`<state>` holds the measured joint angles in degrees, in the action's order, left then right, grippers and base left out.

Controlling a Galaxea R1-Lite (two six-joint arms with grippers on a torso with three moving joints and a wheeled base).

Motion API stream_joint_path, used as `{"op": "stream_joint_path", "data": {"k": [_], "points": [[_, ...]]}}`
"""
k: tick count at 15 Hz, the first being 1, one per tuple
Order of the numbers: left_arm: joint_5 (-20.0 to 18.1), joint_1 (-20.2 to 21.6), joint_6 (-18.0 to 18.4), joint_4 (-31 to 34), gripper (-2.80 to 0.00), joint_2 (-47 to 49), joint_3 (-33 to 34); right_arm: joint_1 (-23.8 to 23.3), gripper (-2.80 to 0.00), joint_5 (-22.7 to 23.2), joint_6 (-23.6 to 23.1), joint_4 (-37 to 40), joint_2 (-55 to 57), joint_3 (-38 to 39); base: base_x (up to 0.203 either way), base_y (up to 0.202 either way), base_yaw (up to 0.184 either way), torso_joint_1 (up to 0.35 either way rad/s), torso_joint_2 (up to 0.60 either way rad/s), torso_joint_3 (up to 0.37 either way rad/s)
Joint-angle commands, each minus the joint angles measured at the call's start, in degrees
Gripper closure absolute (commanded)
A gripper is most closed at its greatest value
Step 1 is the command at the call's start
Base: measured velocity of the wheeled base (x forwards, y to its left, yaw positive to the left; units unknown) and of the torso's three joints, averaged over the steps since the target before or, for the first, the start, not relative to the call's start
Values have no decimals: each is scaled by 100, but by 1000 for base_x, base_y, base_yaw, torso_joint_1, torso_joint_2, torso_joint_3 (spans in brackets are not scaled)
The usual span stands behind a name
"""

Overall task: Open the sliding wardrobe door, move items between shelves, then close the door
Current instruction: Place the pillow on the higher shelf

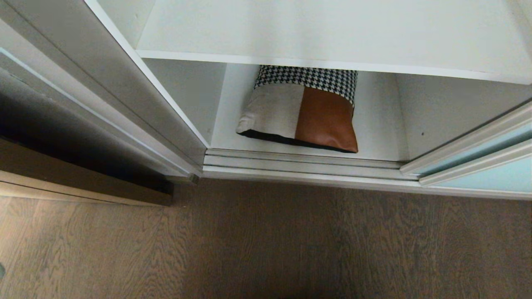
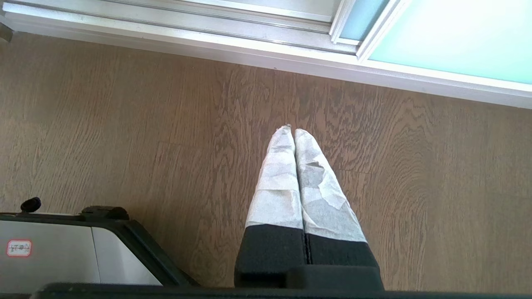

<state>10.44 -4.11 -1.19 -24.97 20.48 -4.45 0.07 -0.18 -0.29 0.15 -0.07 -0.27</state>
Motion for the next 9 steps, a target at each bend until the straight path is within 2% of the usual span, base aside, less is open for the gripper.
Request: {"op": "stream_joint_path", "data": {"k": [1,3,4,5,6,9], "points": [[-113,262,50,948,0,-1408,117,1,0,1,3,2,-1,0,0,0,0,0,0,0],[-327,353,251,2051,0,-2018,197,1,0,1,-2,-3,-4,0,0,0,0,0,0,0],[-593,380,344,2274,0,-2061,274,1,0,1,-6,2,-1,0,0,0,0,0,0,0],[-1083,388,422,2398,0,-2049,381,1,0,1,-2,-3,-1,0,0,0,0,0,0,0],[-1272,396,484,2520,0,-2042,426,1,0,1,2,-7,-2,0,0,0,0,0,0,0],[-1235,402,471,2541,0,-2040,436,1,0,1,-6,2,-1,0,0,0,0,0,0,0]]}}
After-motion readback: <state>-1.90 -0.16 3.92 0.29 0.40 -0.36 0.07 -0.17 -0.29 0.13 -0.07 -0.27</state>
